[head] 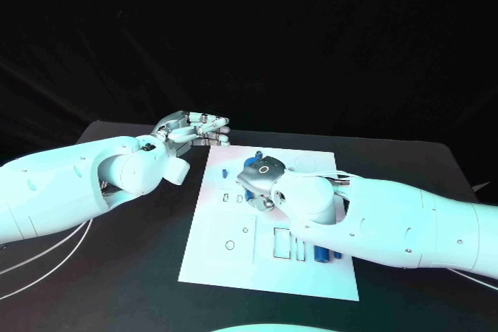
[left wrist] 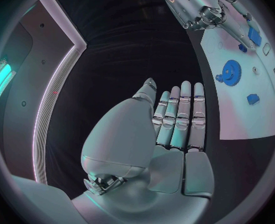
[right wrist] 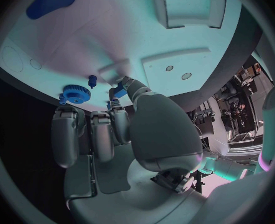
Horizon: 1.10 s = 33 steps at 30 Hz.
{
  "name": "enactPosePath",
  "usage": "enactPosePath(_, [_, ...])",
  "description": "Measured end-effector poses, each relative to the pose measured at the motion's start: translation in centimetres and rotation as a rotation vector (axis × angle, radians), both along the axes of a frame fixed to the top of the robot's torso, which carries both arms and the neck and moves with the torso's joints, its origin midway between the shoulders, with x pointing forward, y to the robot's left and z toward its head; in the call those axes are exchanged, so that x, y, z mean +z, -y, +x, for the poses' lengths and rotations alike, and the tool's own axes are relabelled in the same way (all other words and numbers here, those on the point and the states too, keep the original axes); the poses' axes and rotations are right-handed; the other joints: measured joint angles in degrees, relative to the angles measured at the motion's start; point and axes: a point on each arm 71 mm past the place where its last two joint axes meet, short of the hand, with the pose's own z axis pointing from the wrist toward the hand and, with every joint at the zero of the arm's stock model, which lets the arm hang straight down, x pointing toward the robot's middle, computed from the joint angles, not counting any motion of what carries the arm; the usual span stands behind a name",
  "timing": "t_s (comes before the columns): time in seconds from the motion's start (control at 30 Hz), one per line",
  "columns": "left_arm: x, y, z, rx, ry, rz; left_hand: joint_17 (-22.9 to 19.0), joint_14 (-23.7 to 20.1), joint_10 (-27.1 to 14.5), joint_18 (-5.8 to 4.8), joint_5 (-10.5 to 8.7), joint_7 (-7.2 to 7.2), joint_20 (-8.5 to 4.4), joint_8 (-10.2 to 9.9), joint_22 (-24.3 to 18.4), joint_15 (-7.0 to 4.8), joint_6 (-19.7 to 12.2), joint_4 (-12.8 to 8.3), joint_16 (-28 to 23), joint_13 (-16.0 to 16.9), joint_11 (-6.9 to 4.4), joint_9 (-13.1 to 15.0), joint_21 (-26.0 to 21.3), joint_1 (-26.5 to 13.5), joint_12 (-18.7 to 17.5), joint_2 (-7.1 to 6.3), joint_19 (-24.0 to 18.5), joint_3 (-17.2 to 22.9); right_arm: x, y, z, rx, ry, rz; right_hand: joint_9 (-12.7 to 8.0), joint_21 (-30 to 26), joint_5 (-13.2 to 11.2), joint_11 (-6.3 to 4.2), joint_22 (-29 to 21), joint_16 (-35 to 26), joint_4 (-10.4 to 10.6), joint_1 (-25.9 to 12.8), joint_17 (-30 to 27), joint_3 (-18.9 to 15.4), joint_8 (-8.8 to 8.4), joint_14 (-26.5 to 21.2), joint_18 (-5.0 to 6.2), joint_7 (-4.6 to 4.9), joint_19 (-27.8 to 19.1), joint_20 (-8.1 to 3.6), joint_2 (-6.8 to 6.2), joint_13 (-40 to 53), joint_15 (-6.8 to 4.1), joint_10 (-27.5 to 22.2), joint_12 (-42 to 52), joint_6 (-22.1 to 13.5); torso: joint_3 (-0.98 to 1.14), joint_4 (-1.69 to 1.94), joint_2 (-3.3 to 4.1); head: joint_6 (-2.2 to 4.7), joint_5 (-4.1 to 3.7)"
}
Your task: Assemble the parts on the task board
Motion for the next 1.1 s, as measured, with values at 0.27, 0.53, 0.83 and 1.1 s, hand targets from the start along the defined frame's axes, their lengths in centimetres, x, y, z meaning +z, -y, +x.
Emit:
enactPosePath(0.27, [0.0, 0.01, -0.01, 0.0, 0.0, 0.0, 0.0, 0.0, 0.0, 0.0, 0.0, 0.0, 0.0, 0.0, 0.0, 0.0, 0.0, 0.0, 0.0, 0.0, 0.0, 0.0, 0.0, 0.0, 0.0, 0.0, 0.0, 0.0, -0.03, -0.09, -0.02, 0.002, -0.002, 0.0, -0.1, -0.3, -0.2, -0.21, 0.0, 0.0, 0.0, -0.5, 0.0, 0.0, -0.28, 0.0, 0.0, -0.11, 0.0, -0.04, -0.06, 0.0, 0.0, -0.2, 0.0, -0.1, 0.02, 0.01, 0.01, -0.07, 0.0])
enactPosePath(0.53, [0.0, 0.0, -0.01, 0.0, -0.001, 0.0, 0.0, 0.0, 0.0, 0.0, 0.0, 0.0, 0.0, 0.0, 0.0, 0.0, 0.0, 0.0, 0.0, 0.0, 0.0, 0.0, 0.0, 0.0, 0.0, 0.0, 0.0, 0.0, -0.06, -0.13, -0.05, 0.004, -0.004, 0.001, -0.2, -0.4, -0.5, -0.21, 0.0, 0.0, 0.2, -0.8, 0.0, 0.2, -0.37, 0.0, 0.0, 0.07, -0.2, -0.21, -0.36, 0.0, 0.0, -0.2, -0.2, -0.5, 0.01, 0.01, 0.01, -0.14, 0.04])
enactPosePath(0.83, [0.0, 0.0, -0.01, 0.0, -0.001, 0.0, 0.0, 0.0, 0.0, 0.0, 0.0, 0.0, 0.0, 0.0, 0.0, 0.0, 0.0, 0.0, 0.0, 0.0, 0.0, 0.0, 0.0, 0.0, 0.0, 0.0, 0.0, 0.0, -0.08, -0.19, -0.08, 0.007, -0.007, 0.002, -0.2, -0.4, -0.5, -0.21, 0.0, 0.0, 0.3, -0.8, 0.0, 0.0, -0.61, 0.0, 0.0, -0.13, -0.2, -0.21, -0.36, 0.0, 0.01, -0.2, -0.2, -0.7, -0.01, 0.02, 0.0, -0.16, 0.07])
enactPosePath(1.1, [0.0, -0.02, -0.01, 0.0, -0.001, 0.0, 0.0, 0.0, 0.0, 0.0, 0.0, 0.0, 0.0, 0.0, 0.0, 0.0, 0.0, 0.0, 0.0, 0.0, 0.0, 0.0, 0.0, 0.0, 0.0, 0.0, 0.0, 0.0, -0.08, -0.2, -0.11, 0.008, -0.009, 0.004, -0.2, -0.4, -0.5, -0.21, 0.0, 0.0, 0.3, -0.8, 0.0, 0.0, -0.61, 0.0, 0.0, -0.13, -0.2, -0.21, -0.37, 0.0, 0.01, -0.2, -0.2, -0.7, -0.01, 0.02, 0.0, -0.2, 0.07])
